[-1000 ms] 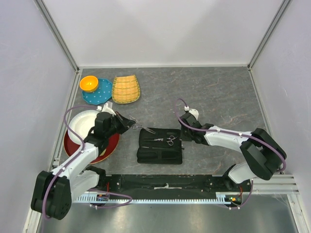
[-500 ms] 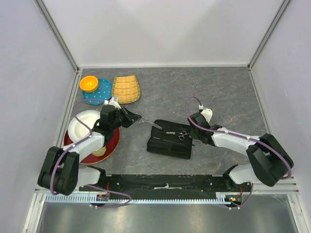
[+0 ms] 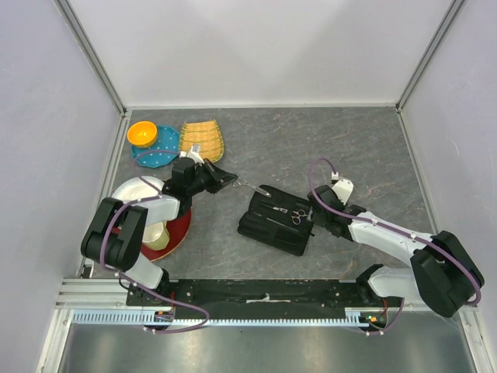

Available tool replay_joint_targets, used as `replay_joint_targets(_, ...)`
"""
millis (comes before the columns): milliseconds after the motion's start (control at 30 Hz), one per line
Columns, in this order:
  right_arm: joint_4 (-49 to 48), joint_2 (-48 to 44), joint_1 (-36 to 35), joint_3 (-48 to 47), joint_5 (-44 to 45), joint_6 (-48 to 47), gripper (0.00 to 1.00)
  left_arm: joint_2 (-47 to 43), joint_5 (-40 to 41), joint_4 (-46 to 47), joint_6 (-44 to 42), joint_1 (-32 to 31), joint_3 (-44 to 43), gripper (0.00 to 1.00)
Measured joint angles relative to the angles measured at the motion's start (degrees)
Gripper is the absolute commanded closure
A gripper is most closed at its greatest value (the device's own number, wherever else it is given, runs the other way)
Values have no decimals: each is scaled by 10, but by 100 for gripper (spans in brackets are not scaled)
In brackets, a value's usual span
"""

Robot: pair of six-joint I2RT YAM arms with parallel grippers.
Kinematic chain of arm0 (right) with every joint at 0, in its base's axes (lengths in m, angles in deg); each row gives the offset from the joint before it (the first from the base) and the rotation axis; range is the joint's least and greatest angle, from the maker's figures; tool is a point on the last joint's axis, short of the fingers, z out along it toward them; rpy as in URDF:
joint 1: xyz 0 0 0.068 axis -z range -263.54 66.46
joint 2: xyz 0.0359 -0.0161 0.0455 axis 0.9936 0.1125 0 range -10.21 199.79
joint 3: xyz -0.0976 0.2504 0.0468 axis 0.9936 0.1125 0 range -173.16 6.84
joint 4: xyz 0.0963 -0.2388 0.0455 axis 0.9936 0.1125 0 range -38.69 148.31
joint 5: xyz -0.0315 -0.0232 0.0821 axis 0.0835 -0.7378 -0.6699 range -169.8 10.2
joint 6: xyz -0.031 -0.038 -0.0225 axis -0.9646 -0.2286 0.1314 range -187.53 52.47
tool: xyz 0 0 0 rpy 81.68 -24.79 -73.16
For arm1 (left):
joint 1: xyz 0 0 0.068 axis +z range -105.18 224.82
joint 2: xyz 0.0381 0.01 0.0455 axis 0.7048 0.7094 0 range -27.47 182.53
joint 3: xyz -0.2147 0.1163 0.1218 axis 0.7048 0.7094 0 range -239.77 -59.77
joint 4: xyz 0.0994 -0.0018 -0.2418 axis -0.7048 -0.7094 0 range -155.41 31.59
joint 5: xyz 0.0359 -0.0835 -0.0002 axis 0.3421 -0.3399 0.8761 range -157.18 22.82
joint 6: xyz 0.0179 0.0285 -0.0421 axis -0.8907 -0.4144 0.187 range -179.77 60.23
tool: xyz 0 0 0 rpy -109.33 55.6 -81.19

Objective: Sort the hair-cutting tools

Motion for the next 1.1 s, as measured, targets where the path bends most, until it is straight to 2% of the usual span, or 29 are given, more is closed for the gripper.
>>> replay_joint_targets(133, 2, -11, 0, -1, -4, -11, 46, 33, -12, 15, 0, 0, -31, 98)
replay_joint_targets(167, 2, -11, 0, -1, -6, -14, 54, 40, -15, 19, 0, 0, -35, 98)
replay_joint_targets(233, 3, -11, 0, -2, -12, -22, 58, 48, -20, 23, 0, 0, -40, 98)
replay_joint_targets(267, 2, -10, 0, -3, -17, -27, 64, 51, -25, 23, -1, 0, -42, 98)
replay_joint_targets(433, -8, 14, 0, -8, -48, -43, 75, 67, -40, 23, -2, 0, -47, 98)
replay_joint_targets(733, -28, 33, 2, -9, -61, -52, 77, 107, -76, 23, -6, 0, -61, 98)
replay_joint_targets(1100, -32, 37, 2, -11, -63, -59, 78, 130, -76, 34, -7, 0, -62, 98)
